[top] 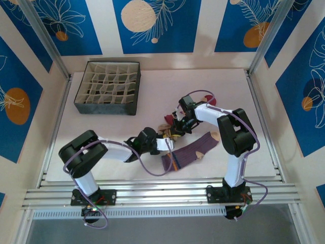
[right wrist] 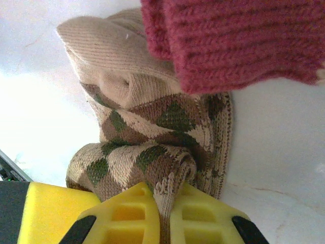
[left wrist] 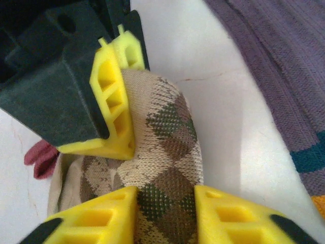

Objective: Roll the socks

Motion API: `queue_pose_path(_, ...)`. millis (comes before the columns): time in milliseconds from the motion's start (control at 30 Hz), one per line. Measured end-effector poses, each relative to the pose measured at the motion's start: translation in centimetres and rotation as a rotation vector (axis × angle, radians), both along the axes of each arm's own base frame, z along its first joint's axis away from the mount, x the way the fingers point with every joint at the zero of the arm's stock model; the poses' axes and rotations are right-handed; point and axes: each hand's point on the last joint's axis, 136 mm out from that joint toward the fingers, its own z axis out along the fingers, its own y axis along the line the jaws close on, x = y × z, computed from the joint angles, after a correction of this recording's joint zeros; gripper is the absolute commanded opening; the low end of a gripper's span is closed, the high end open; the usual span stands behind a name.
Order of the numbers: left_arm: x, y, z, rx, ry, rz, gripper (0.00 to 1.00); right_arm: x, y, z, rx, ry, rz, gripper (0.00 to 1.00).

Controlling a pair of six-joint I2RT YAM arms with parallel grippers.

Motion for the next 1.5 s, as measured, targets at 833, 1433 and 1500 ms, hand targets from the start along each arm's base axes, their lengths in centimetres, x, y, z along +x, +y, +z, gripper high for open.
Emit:
queue_pose_path(833, 2.5, -0.5, 0.5, -0.256, 0.671, 0.040, 0.11, 0.8, -2.5, 5.0, 0.182, -0.091, -0.061, 0.61)
queue_pose_path(1433, 5.1, -0.1, 0.3, -0.341, 1.147, 0.158, 0.11, 2.5, -2.0, 1.1, 0.167, -0.077, -0.096, 0.62)
queue_pose_path(1500, 5.1, -0.1, 0.2, -0.350, 1.168, 0.156, 0.11, 2.6, -1.5, 0.3, 0.160, -0.059, -0.085, 0.60)
